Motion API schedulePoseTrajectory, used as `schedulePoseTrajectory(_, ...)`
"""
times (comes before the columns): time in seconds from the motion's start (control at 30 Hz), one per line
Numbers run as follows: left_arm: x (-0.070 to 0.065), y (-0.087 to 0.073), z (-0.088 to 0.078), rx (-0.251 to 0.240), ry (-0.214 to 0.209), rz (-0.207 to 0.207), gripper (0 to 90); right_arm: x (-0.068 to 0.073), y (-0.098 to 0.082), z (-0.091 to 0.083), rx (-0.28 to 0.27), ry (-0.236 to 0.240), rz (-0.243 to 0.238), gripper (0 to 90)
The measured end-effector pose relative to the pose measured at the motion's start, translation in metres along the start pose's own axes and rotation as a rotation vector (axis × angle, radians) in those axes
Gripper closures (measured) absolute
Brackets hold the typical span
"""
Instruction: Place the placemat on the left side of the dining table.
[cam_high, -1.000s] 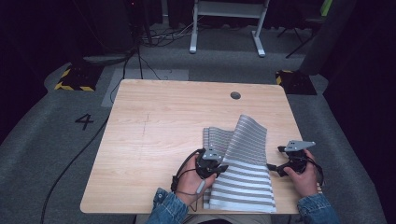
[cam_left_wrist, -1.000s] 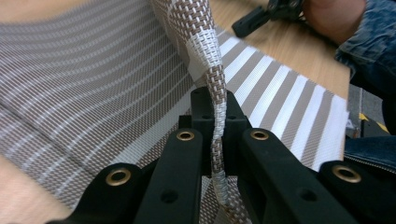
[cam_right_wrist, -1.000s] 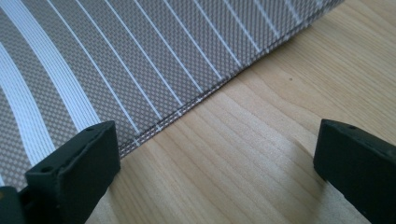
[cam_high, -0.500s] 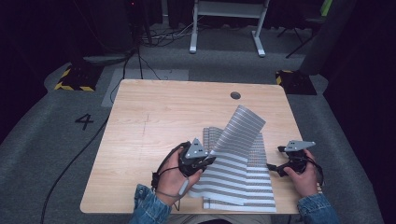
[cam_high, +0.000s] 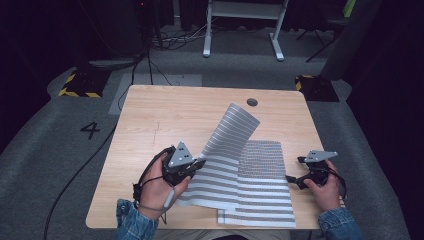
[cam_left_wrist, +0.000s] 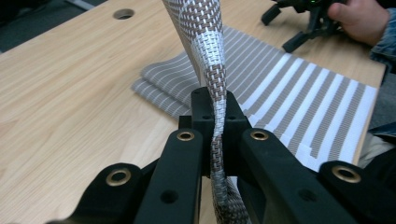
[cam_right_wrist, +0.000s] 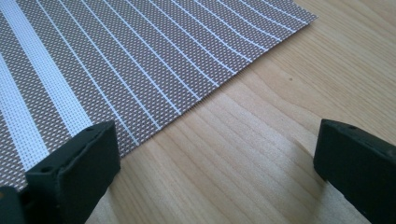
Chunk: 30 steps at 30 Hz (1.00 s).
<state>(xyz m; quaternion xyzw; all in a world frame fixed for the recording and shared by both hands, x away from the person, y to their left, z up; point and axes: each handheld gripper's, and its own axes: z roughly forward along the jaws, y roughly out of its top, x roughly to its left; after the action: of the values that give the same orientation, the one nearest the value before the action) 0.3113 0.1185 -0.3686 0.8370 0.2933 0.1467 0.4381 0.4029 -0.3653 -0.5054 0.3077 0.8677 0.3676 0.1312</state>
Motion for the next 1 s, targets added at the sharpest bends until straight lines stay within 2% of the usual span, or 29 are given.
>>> schedulePoseTrajectory(0.27, 0.017, -0.017, -0.020, 0.015, 0.043, -0.003, 88.6, 0.000, 0.000, 0.000, 0.000, 0.000, 0.000, 0.5)
schedulePoseTrajectory(0.37, 0.024, -0.026, -0.028, 0.025, 0.044, -0.010, 88.5, 0.000, 0.000, 0.000, 0.000, 0.000, 0.000, 0.5)
schedulePoseTrajectory(0.43, 0.030, -0.038, -0.035, 0.049, 0.067, -0.018, 88.4, 0.000, 0.000, 0.000, 0.000, 0.000, 0.000, 0.5)
schedulePoseTrajectory(0.53, 0.036, -0.047, -0.038, 0.043, 0.077, -0.034, 88.4, 0.000, 0.000, 0.000, 0.000, -0.002, 0.001, 0.5)
schedulePoseTrajectory(0.63, 0.048, -0.059, -0.036, 0.055, 0.085, -0.071, 88.4, 0.000, 0.000, 0.000, -0.001, -0.004, 0.002, 0.5)
schedulePoseTrajectory(0.77, 0.056, -0.066, -0.031, 0.056, 0.083, -0.090, 88.4, 0.000, 0.000, 0.000, 0.000, -0.004, 0.003, 0.5)
schedulePoseTrajectory(0.93, 0.071, -0.077, -0.025, 0.048, 0.049, -0.131, 88.2, 0.000, 0.000, 0.001, -0.001, -0.004, 0.003, 0.5)
schedulePoseTrajectory(1.0, 0.072, -0.078, -0.023, 0.045, 0.042, -0.131, 88.2, 0.000, 0.000, 0.001, -0.002, -0.003, 0.001, 0.5)
